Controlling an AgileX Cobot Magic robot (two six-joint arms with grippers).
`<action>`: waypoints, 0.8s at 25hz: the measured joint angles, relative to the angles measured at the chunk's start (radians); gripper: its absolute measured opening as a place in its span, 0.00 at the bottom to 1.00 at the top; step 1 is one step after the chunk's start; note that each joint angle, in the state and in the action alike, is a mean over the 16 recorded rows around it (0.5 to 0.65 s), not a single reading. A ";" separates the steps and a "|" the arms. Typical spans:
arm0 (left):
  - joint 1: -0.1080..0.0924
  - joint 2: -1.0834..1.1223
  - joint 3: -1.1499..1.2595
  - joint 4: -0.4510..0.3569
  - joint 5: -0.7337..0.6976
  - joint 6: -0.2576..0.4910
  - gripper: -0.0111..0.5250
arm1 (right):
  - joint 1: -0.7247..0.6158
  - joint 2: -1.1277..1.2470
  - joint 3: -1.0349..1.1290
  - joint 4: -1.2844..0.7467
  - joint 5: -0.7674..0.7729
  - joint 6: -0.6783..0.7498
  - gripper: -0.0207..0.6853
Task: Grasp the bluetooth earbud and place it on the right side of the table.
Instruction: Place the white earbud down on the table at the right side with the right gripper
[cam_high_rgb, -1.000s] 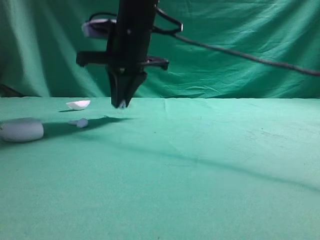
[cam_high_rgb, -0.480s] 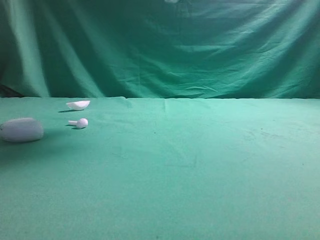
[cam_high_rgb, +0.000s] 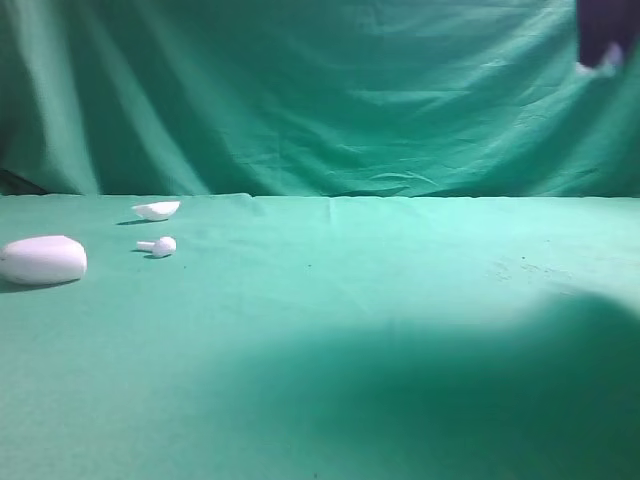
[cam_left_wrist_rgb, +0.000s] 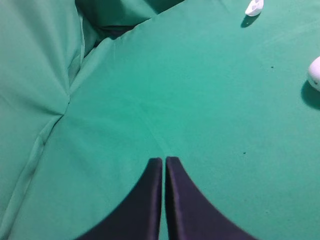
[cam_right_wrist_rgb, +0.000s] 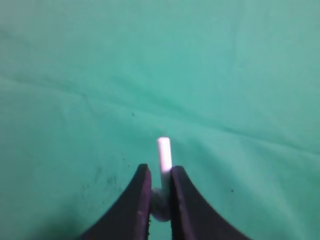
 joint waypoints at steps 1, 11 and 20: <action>0.000 0.000 0.000 0.000 0.000 0.000 0.02 | -0.015 -0.021 0.067 -0.001 -0.032 0.006 0.16; 0.000 0.000 0.000 0.000 0.000 0.000 0.02 | -0.096 -0.062 0.507 -0.002 -0.379 0.045 0.16; 0.000 0.000 0.000 0.000 0.000 0.000 0.02 | -0.102 0.012 0.576 -0.003 -0.539 0.049 0.19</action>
